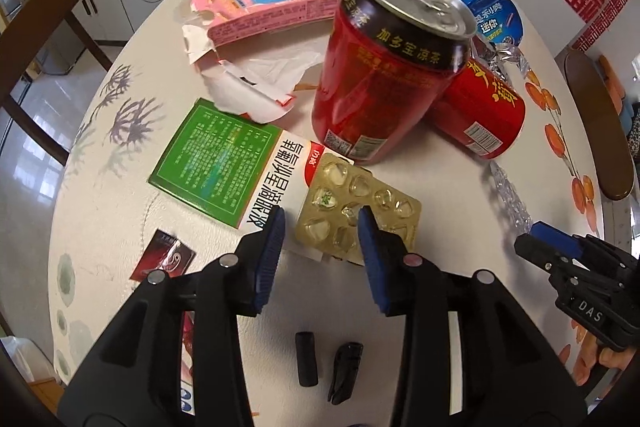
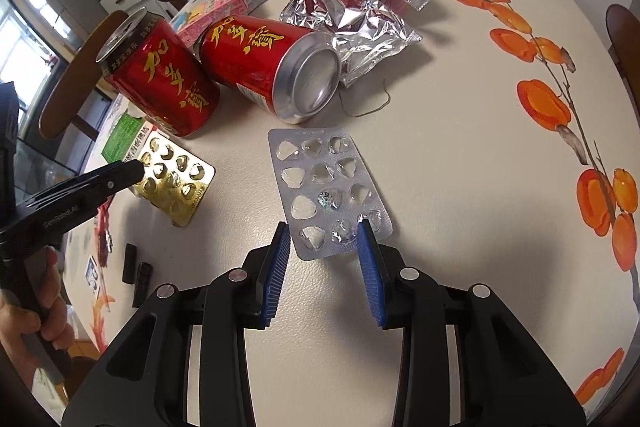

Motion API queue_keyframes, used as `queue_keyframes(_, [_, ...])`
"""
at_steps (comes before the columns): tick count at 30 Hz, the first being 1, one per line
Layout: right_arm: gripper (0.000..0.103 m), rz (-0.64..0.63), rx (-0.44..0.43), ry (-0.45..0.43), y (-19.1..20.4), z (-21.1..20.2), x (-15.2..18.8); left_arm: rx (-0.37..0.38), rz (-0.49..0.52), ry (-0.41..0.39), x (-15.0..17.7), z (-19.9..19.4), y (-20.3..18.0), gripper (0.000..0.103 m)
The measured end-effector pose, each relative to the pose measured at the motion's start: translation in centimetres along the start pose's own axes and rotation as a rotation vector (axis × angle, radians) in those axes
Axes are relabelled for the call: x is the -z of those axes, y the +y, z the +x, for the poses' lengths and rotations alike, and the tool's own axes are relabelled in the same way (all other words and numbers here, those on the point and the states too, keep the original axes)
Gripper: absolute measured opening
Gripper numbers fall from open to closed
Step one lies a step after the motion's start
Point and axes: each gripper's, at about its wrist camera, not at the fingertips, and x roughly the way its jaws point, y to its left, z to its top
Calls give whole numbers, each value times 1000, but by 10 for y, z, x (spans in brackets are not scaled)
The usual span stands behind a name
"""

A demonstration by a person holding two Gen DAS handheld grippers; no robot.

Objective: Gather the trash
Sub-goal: 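Lower the left tool onto the black cylinder piece and close it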

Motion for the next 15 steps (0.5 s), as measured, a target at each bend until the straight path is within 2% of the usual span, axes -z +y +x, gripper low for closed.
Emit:
queue_keyframes(4, [35,1,-1,0,0,1,1,-3,5,0,-2,2,-2,26])
queue_keyframes(6, [35,2,-3,1,0,1,1,-1,9,4,-1,3,-4,15])
queue_keyframes(8, [35,4,-4,1,0,2,2,-9,22,18,3,6,-8,8])
queue_keyframes(11, [35,6,-6,2,-1,2,3,-35,48,17,9,6,-16,8])
queue_keyframes(15, [35,5,-8,1,-2,1,4,-3,35,-1,12,0,-19,5])
